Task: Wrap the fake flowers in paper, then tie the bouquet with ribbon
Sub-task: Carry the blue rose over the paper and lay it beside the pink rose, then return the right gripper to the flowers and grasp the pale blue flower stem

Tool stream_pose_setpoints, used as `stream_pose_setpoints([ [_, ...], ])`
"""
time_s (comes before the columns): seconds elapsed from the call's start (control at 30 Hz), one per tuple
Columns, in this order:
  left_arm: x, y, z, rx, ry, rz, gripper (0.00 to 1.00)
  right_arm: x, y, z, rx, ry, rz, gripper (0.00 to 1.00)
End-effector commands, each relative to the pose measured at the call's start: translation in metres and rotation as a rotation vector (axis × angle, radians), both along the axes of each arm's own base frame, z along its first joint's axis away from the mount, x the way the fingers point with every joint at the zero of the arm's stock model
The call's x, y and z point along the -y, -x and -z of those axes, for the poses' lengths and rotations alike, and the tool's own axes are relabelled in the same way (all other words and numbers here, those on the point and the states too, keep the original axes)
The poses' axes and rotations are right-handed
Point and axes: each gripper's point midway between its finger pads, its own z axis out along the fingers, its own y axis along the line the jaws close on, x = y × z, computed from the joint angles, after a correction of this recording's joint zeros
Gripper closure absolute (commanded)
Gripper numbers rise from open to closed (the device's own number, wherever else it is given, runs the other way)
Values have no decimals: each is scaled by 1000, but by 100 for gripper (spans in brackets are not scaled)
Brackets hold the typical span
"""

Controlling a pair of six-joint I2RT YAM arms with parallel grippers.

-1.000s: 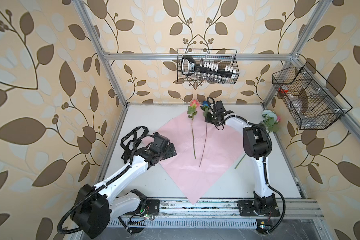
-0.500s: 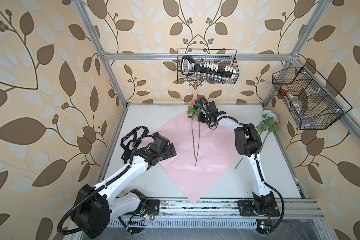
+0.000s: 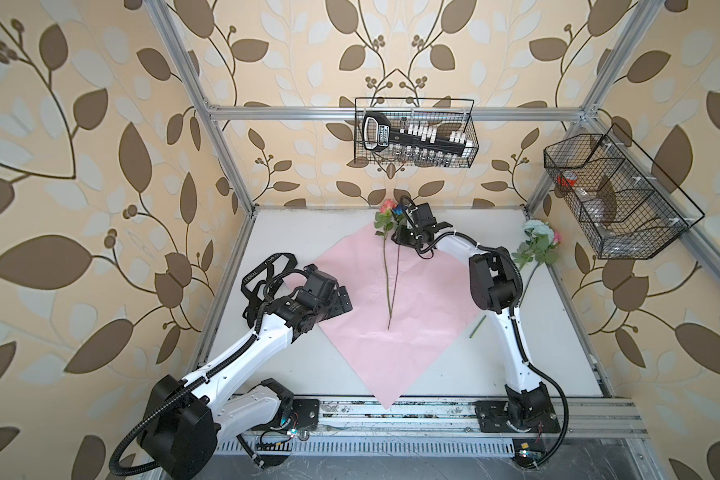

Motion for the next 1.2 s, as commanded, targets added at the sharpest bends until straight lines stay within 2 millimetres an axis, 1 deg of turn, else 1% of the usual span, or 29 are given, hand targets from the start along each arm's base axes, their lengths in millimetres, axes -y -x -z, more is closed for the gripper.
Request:
stream_pose_setpoints([
  [0.0,-4,2,-2,20,-5,-1,1,30,8,-53,41,-3,39,49],
  [0.1,-3,2,-2,22,2,1,1,57,30,-66,32,22,80,47],
  [0.13,-2,2,-2,22,3,1,1,67,40,-70,29,41,96,47],
  [0.2,-2,2,-2,24,0,7,1,92,61,-78,30,81,138,47],
  [0.23,-1,2,-2,23,-1,16,1,107,76,-80,26,104,164,47],
  [0.3,0,2,-2,24,2,26,1,133,98,-81,17,133,204,47],
  [0.4,2,3,-4,29,15,37,1,185,135,-82,10,213,317,48],
  [0.47,4,4,-4,35,28,41,1,226,164,-80,-8,288,417,48],
  [0.53,4,4,-5,41,32,40,1,259,187,-79,-14,335,498,48],
  [0.57,4,5,-4,40,34,41,1,275,198,-77,-22,352,538,48],
  [0.67,5,6,-3,42,41,49,1,315,218,-69,-44,371,629,48],
  [0.73,6,6,-2,41,43,55,1,330,224,-61,-60,378,656,48],
  [0.8,7,6,-1,40,45,58,1,342,225,-55,-70,406,675,49],
  [0.97,9,5,-1,36,53,64,1,373,215,-36,-133,499,721,52],
  [1.03,9,6,-1,37,53,63,1,379,208,-26,-153,505,722,53],
  [1.17,8,6,-1,36,48,61,1,380,190,-8,-169,476,700,53],
])
